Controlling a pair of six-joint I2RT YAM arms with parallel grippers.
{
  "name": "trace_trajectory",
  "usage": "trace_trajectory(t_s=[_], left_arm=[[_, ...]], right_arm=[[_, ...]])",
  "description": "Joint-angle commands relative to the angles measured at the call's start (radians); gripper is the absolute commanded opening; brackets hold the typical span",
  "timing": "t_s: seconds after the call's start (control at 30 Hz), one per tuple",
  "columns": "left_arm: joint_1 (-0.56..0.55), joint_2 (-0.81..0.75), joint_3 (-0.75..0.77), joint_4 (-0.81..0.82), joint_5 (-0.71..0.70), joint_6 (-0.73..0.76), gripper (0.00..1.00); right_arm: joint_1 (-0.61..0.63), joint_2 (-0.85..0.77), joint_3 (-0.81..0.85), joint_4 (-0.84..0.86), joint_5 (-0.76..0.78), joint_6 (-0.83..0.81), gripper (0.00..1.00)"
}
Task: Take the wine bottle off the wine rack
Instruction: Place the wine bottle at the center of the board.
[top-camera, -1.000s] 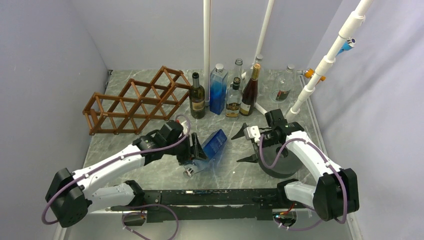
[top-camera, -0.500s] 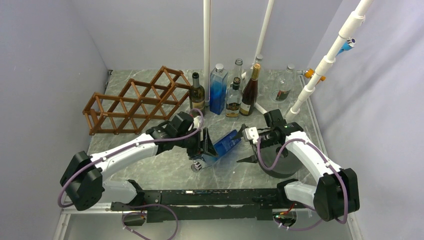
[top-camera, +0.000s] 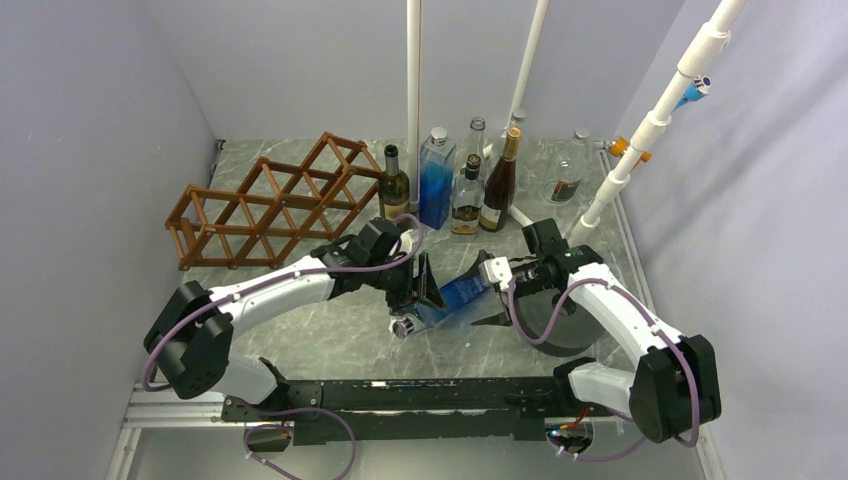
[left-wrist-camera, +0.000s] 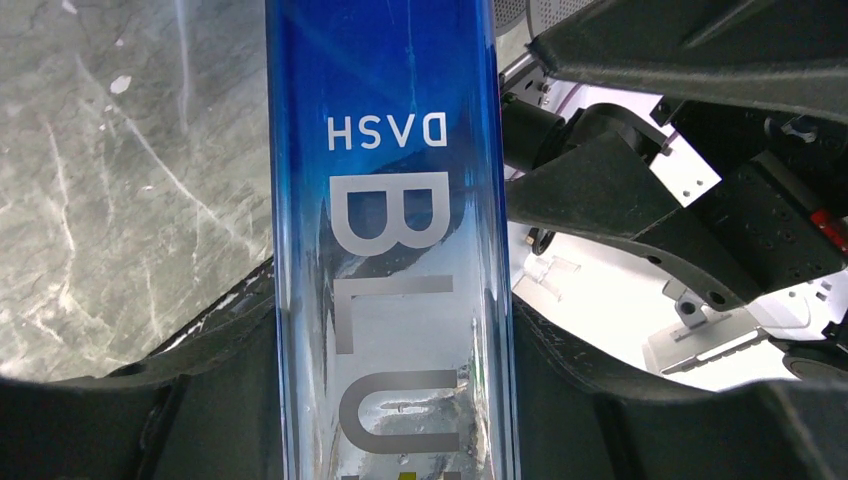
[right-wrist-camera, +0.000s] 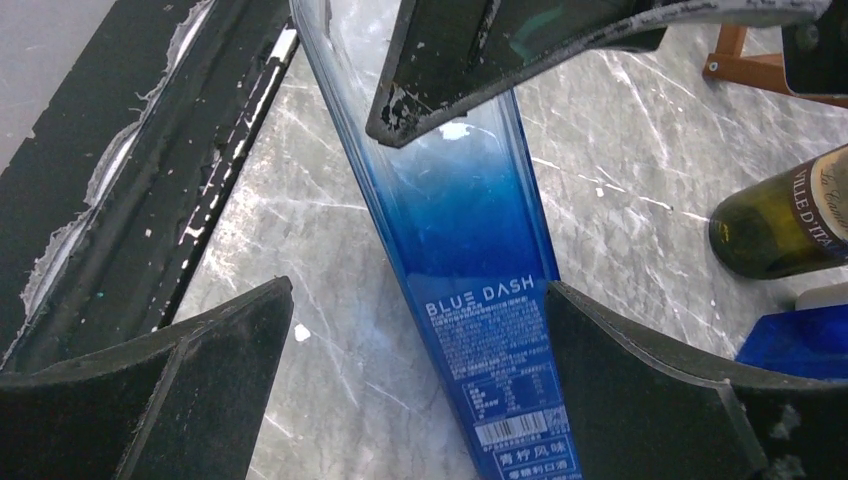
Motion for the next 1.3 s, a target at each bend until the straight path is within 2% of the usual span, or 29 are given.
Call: trace_trajectory(t_s=[0.0,0.23,0.63,0.9,1.1,1.27], left_arm=[[-0.004,0.001,0.094,0.196,0.116,0.001,0.0],[-0.007,0.036,0.119,0.193,0.144,0.001,0.0],[-0.01,0.084,0.162,0.159,0.18,0.021,0.0],[-0.011,0.123,0.216,0.125,0.195,0.044,0.0],[-0.012,0.147,0.228,0.118,0.216,0.047,0.0],[-0.011,0.144,0.233,0.106,0.215,0.063,0.0]], right_arm=[[0.025,-0.019,-0.006,0.052,0.004,0.004,0.99],[0.065,-0.022,-0.019,0.139,0.073,0.091,0.99],[0.077,-0.038,-0.031,0.212,0.159,0.137,0.99],[0.151,0.006,-0.049,0.278,0.196,0.184,0.99],[0.182,0.049,-0.054,0.314,0.216,0.202,0.91],[0.183,0.071,-0.052,0.324,0.228,0.197,0.8]])
